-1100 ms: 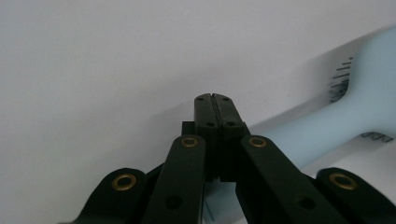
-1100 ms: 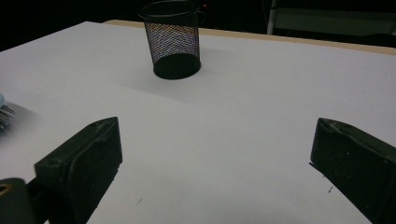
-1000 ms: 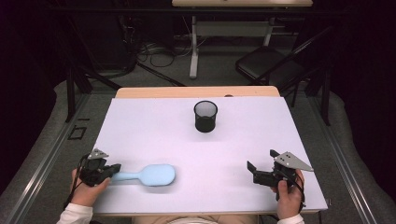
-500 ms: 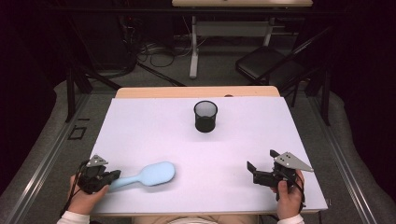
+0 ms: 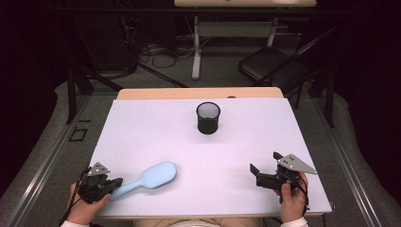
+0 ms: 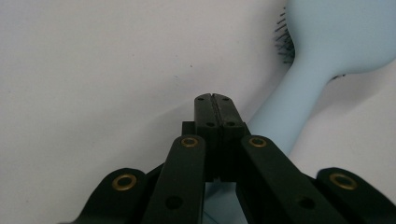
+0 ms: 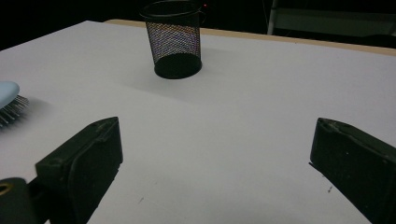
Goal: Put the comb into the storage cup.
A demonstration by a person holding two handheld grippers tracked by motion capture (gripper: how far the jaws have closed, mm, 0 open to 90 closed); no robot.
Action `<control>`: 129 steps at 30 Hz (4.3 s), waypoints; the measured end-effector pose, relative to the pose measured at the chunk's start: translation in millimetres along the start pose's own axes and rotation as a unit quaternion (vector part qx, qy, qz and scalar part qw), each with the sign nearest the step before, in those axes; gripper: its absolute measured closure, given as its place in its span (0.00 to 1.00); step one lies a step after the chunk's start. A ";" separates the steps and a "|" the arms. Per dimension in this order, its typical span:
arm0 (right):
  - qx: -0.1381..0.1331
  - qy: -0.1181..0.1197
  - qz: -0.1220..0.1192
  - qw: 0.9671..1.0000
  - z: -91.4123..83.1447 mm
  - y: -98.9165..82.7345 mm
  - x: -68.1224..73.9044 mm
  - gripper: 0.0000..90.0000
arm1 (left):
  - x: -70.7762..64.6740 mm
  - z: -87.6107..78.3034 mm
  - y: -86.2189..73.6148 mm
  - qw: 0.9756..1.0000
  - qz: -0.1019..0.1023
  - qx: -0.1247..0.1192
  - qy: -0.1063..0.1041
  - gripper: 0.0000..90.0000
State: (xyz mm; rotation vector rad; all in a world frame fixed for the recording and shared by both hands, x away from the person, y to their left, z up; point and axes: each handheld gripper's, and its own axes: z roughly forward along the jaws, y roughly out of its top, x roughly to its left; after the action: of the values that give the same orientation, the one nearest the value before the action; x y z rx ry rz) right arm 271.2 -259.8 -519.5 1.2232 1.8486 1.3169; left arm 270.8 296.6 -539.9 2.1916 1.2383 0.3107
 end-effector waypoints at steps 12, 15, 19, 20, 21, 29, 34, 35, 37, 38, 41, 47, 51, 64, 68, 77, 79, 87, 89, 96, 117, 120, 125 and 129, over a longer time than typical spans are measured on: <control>0.002 0.001 -0.001 1.000 0.2 -0.1 0.8 0.02 | -9.1 -2.8 -5.2 1.000 0.010 0.003 -0.004 1.00; 0.002 0.001 -0.001 1.000 0.3 -0.2 0.8 0.02 | -11.2 -3.5 -6.5 1.000 0.012 0.003 -0.006 1.00; 0.002 0.001 -0.001 1.000 0.3 -0.3 0.8 0.02 | -14.3 -4.5 -8.3 1.000 0.018 0.002 -0.008 1.00; 0.003 0.001 -0.001 1.000 0.3 -0.2 0.9 0.02 | -15.1 -4.7 -8.6 1.000 0.019 0.002 -0.007 1.00; 0.003 0.001 -0.002 1.000 0.3 -0.3 1.0 0.02 | -15.5 -5.0 -8.9 1.000 0.021 0.003 -0.008 1.00; 0.002 0.001 -0.003 1.000 0.8 -0.5 0.9 0.02 | -19.9 -5.0 -11.0 1.000 0.024 0.004 -0.012 1.00; 0.003 0.002 -0.003 1.000 0.9 -0.5 1.2 0.02 | -20.7 -5.2 -11.5 1.000 0.027 0.004 -0.013 1.00; 0.003 0.002 -0.001 1.000 0.9 -0.6 1.3 0.02 | -20.6 -5.6 -11.6 1.000 0.028 0.004 -0.012 1.00; 0.003 0.001 -0.003 1.000 0.9 -0.5 1.1 0.02 | -20.7 -5.8 -11.9 1.000 0.027 0.002 -0.013 1.00; 0.003 0.001 -0.003 1.000 0.9 -0.5 1.2 0.02 | -20.6 -5.7 -12.0 1.000 0.026 0.003 -0.013 1.00; 0.003 0.002 -0.002 1.000 1.1 -0.6 1.2 0.02 | -20.2 -5.4 -11.9 1.000 0.028 0.000 -0.010 1.00; 0.004 0.002 -0.004 1.000 1.5 -0.8 1.3 0.02 | -17.2 -7.2 -11.7 1.000 0.023 -0.008 -0.005 1.00; 0.004 0.002 -0.004 1.000 1.6 -0.8 1.0 0.02 | -13.8 -11.0 -11.3 1.000 0.015 -0.023 -0.001 0.98; 0.005 0.003 -0.003 1.000 1.7 -0.8 1.2 0.02 | -10.6 -19.6 -12.0 0.997 0.003 -0.072 0.014 0.92; 0.006 0.003 -0.003 1.000 1.5 -0.9 1.7 0.02 | -10.3 -22.0 -11.9 0.996 0.003 -0.083 0.015 0.91; 0.007 0.004 -0.006 1.000 2.2 -1.2 1.5 0.03 | -13.0 -22.0 -10.6 0.995 0.006 -0.097 0.013 0.80; 0.007 0.005 -0.004 1.000 2.4 -1.3 1.6 0.03 | -13.2 -21.9 -10.1 0.995 0.006 -0.098 0.012 0.77; 0.006 0.005 -0.004 1.000 3.0 -1.5 1.6 0.03 | -15.2 -21.9 -8.3 0.994 0.011 -0.105 0.001 0.66; 0.006 0.005 -0.003 1.000 3.0 -1.5 1.7 0.03 | -15.4 -21.4 -7.7 0.995 0.012 -0.104 -0.001 0.61; 0.006 0.003 -0.003 1.000 3.6 -1.7 1.9 0.03 | -17.6 -19.8 -3.1 0.994 0.019 -0.109 -0.010 0.50; 0.010 0.006 -0.005 1.000 4.0 -1.9 2.5 0.03 | -20.4 -18.7 2.1 0.991 0.016 -0.132 -0.022 0.23; 0.009 0.007 -0.005 1.000 3.8 -1.8 2.5 0.03 | -20.1 -18.4 2.5 0.990 0.015 -0.138 -0.023 0.17; 0.010 0.007 -0.007 1.000 3.9 -1.9 2.2 0.03 | -19.1 -15.9 2.9 0.989 0.007 -0.141 -0.036 0.06; 0.010 0.007 -0.007 1.000 3.9 -1.9 2.3 0.03 | -19.2 -16.3 3.2 0.988 0.006 -0.149 -0.035 0.01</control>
State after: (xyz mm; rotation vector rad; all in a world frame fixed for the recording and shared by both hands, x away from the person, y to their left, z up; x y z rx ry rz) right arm 272.8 -256.3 -522.6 1.2123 1.8807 1.3048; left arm 255.0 285.5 -523.4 1.9377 1.0657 0.3921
